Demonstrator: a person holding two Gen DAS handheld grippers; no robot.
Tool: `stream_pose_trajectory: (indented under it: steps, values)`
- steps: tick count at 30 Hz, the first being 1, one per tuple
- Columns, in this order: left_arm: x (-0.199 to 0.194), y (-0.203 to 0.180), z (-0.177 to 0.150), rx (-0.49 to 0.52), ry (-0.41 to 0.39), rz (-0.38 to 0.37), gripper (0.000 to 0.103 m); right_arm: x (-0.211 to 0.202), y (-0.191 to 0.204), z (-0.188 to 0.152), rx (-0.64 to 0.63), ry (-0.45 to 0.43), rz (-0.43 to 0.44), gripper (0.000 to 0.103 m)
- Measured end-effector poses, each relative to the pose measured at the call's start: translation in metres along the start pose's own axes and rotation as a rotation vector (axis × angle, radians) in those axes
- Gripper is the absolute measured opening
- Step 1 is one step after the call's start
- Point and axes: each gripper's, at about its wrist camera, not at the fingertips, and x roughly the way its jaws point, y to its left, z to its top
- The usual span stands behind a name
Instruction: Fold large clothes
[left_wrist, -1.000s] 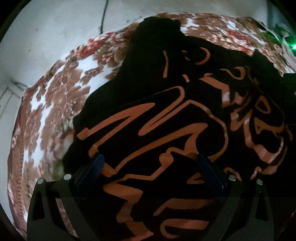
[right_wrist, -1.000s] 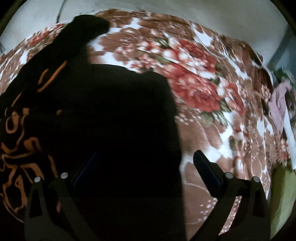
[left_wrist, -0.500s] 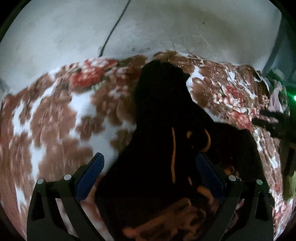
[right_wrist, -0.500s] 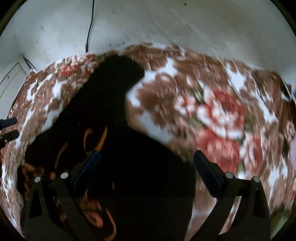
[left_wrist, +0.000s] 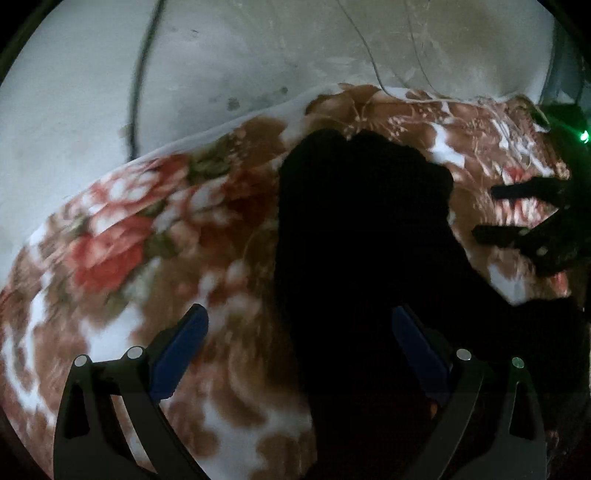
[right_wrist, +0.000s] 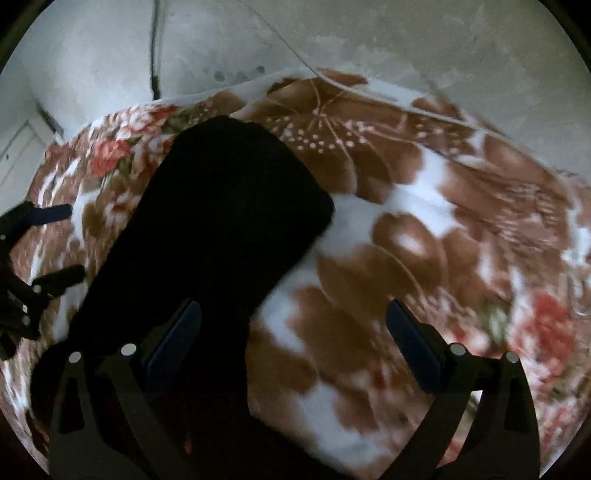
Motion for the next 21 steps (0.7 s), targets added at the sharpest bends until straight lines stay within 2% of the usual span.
stream_pose_trajectory:
  steps: [4,6,9,10,11,12,13,14,16,20,21]
  values:
    - [0.024,0.007,0.025,-0.005,-0.009,-0.024,0.098,0.028,-0.009,0.015,0.068,0.026,0.039,0.098]
    - [0.041,0.009,0.031,-0.008,0.013,-0.019,0.098,0.041,-0.016,0.017,0.109,0.045,0.092,0.098]
    - [0.064,0.02,0.031,-0.073,0.049,-0.033,0.089,0.048,-0.021,0.019,0.14,0.04,0.121,0.099]
    - [0.069,0.023,0.03,-0.104,0.059,-0.068,0.076,0.047,-0.022,0.019,0.14,0.035,0.124,0.093]
    - [0.072,0.025,0.03,-0.126,0.067,-0.109,0.055,0.044,-0.021,0.019,0.135,0.026,0.121,0.081]
    - [0.073,0.025,0.03,-0.143,0.069,-0.146,0.042,0.041,-0.02,0.019,0.132,0.022,0.147,0.072]
    - [0.074,0.024,0.029,-0.143,0.071,-0.16,0.019,0.039,-0.02,0.019,0.131,0.026,0.159,0.058]
    - [0.073,0.019,0.029,-0.125,0.075,-0.171,0.006,0.038,-0.018,0.019,0.126,0.029,0.152,0.054]
    - [0.067,0.01,0.028,-0.079,0.057,-0.157,0.005,0.035,-0.016,0.02,0.113,0.044,0.146,0.044]
    - [0.041,0.005,0.031,-0.073,0.002,-0.175,0.004,0.019,-0.023,0.017,0.151,0.042,0.182,0.022]
    - [0.028,0.004,0.032,-0.064,-0.009,-0.177,0.004,0.011,-0.02,0.017,0.14,0.04,0.186,0.021]
